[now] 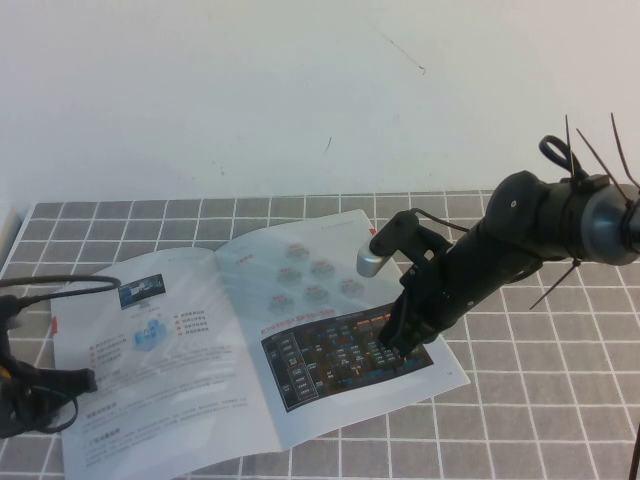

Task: Close book
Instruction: 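Close the open booklet and leave it lying on the table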

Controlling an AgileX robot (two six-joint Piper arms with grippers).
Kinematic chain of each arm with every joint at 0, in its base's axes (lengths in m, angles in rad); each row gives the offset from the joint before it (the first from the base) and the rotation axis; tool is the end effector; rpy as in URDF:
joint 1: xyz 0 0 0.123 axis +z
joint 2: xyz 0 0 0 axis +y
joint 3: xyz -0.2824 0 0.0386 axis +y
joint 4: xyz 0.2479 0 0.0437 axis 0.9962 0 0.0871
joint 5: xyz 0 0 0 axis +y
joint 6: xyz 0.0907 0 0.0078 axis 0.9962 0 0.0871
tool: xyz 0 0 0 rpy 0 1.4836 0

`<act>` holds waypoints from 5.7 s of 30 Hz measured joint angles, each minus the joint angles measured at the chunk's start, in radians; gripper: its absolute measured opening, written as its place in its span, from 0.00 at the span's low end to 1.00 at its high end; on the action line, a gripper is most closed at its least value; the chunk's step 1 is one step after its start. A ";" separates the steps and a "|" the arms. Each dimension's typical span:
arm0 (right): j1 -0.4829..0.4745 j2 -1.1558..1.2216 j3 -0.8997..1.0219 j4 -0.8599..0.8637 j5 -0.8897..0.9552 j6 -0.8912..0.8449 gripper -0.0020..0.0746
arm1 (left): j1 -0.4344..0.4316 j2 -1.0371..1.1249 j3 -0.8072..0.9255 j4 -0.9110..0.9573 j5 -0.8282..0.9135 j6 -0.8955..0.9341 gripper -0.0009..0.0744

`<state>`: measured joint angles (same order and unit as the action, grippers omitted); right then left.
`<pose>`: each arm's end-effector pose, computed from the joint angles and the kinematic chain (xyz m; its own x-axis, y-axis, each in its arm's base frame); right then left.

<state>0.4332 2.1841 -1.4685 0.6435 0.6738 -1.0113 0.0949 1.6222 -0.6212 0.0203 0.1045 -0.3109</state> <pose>0.3856 0.2159 0.1235 -0.5114 -0.7093 -0.4851 -0.8461 0.5143 0.1399 0.2700 0.0259 0.1403 -0.7843 -0.3626 -0.5033 -0.3347 0.9305 -0.1487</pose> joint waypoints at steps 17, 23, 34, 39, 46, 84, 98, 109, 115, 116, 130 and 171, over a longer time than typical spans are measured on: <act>0.000 0.003 -0.004 0.003 0.007 0.000 0.02 | -0.142 0.070 -0.029 -0.112 -0.112 -0.002 0.01; -0.003 0.005 -0.006 0.015 0.013 0.000 0.02 | -0.249 0.088 -0.029 -0.154 -0.229 -0.031 0.01; -0.006 0.007 -0.008 0.035 0.039 0.000 0.02 | -0.400 0.104 -0.200 -0.140 -0.241 -0.121 0.01; -0.001 0.017 -0.080 -0.031 0.124 0.065 0.02 | -0.462 0.101 -0.296 -0.094 -0.229 -0.128 0.01; 0.001 -0.015 -0.398 -0.386 0.358 0.327 0.02 | -0.473 -0.001 -0.316 -0.002 -0.184 -0.115 0.01; -0.111 -1.310 0.603 -0.715 0.189 0.627 0.02 | -0.473 -1.191 0.315 0.764 -0.032 -0.290 0.01; -0.111 -1.788 1.062 -0.757 -0.028 0.758 0.02 | -0.473 -1.191 0.381 0.786 -0.141 -0.492 0.01; -0.111 -1.815 1.087 -0.739 0.037 0.802 0.02 | -0.473 -1.191 0.381 0.793 -0.141 -0.553 0.01; -0.111 -1.815 1.087 -0.733 0.037 0.803 0.02 | -0.473 -1.191 0.381 0.795 -0.141 -0.553 0.01; -0.111 -1.815 1.087 -0.731 0.037 0.803 0.02 | -0.473 -1.191 0.381 0.797 -0.141 -0.553 0.01; -0.111 -1.815 1.087 -0.732 0.037 0.805 0.02 | -0.473 -1.193 0.381 0.754 -0.135 -0.591 0.01; -0.111 -1.815 1.087 -0.726 0.039 0.805 0.02 | -0.186 -1.634 0.640 -0.088 0.208 0.295 0.01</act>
<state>0.3223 0.3688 -0.3810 -0.0829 0.7126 -0.2058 -0.0915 -0.0119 0.0190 -0.0681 0.3120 -0.0161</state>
